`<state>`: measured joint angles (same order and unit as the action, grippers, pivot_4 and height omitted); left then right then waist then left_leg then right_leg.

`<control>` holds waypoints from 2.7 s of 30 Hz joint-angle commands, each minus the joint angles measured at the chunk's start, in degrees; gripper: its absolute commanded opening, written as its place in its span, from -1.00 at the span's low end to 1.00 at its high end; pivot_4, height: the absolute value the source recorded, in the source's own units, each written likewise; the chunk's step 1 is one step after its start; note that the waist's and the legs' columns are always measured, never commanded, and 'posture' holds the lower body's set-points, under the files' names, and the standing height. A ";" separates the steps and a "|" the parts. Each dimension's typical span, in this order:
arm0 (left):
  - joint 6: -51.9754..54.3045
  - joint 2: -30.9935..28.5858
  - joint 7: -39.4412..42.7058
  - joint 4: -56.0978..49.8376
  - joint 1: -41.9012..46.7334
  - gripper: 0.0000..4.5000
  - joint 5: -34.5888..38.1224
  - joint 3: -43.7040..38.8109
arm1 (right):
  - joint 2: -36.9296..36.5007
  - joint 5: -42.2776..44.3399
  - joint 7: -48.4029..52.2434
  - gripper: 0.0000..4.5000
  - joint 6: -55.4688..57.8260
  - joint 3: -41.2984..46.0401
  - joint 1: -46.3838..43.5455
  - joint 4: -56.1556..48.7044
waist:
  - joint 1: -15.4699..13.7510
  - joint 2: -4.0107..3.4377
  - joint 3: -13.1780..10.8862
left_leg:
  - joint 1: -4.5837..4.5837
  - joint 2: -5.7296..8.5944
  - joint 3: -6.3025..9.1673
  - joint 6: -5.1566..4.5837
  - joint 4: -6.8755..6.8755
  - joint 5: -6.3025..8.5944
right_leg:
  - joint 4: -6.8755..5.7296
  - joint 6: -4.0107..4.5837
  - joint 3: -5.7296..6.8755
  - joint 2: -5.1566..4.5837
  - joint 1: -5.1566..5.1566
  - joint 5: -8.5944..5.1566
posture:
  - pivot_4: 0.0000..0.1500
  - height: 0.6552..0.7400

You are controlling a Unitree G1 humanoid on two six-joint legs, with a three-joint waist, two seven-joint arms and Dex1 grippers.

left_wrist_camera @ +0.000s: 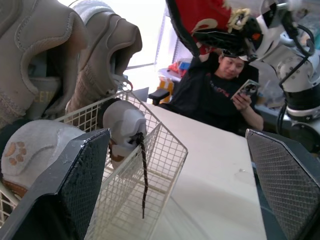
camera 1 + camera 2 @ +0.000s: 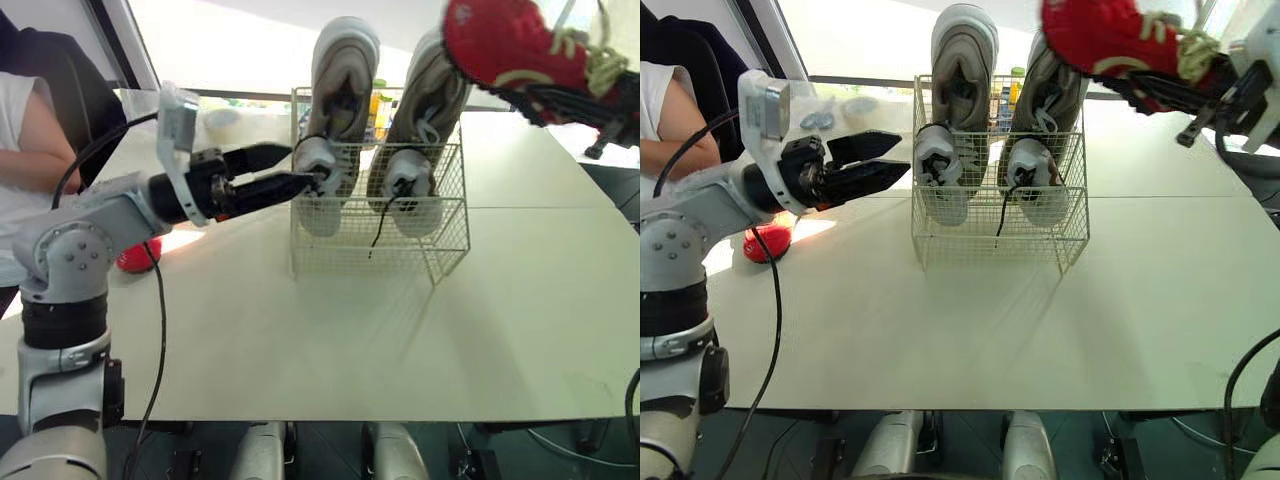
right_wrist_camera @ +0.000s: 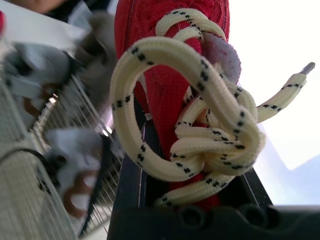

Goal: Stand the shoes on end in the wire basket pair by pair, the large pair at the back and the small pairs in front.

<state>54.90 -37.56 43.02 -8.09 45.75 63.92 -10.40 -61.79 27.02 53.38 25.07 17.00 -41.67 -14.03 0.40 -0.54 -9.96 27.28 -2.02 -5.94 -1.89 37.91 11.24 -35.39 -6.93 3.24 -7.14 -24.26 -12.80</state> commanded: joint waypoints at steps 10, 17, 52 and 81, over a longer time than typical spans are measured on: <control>7.25 3.85 -6.40 2.68 5.88 1.00 9.67 -4.00 | 7.31 -11.62 -0.68 -0.79 -13.35 -15.65 -3.23 -7.51 | 0.21 0.07 -0.05 | 0.02 0.00 -0.03 0.01 0.01 -0.02 | -0.07 -0.01 0.00 0.00 -0.06 0.02 | 1.00 1.00; 7.43 4.85 -8.11 2.18 4.39 1.00 7.53 -2.49 | 9.46 -14.38 1.90 -0.79 -16.73 -19.34 -6.36 -6.47 | 0.19 0.08 -0.05 | 0.01 0.00 -0.01 0.05 0.01 -0.05 | -0.12 -0.02 0.00 0.01 -0.06 0.02 | 1.00 1.00; 1.32 14.59 -16.85 -0.08 -0.67 -0.89 17.63 -8.91 | 36.40 62.68 -42.51 0.99 31.17 4.71 6.88 -8.40 | 0.28 0.20 -0.03 | -0.02 -0.09 0.12 0.01 0.01 -0.04 | -0.17 0.05 0.00 0.05 -0.04 0.07 | 1.00 1.00; 0.41 6.35 -14.22 -5.43 -8.40 0.58 13.68 -5.71 | 26.55 60.74 -34.76 -0.75 27.47 -3.14 -2.29 -1.13 | 0.23 0.18 -0.04 | 0.04 -0.16 0.04 0.00 -0.03 -0.02 | -0.03 0.09 0.00 0.15 -0.07 0.04 | 1.00 1.00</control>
<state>54.91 -29.64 26.54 -12.10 37.59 78.55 -15.55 -32.75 89.34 13.94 51.65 11.84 -42.58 -15.39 0.63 -0.36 -10.00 27.32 -2.19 -5.91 -1.88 37.86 11.22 -35.40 -6.83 3.24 -6.99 -24.34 -12.76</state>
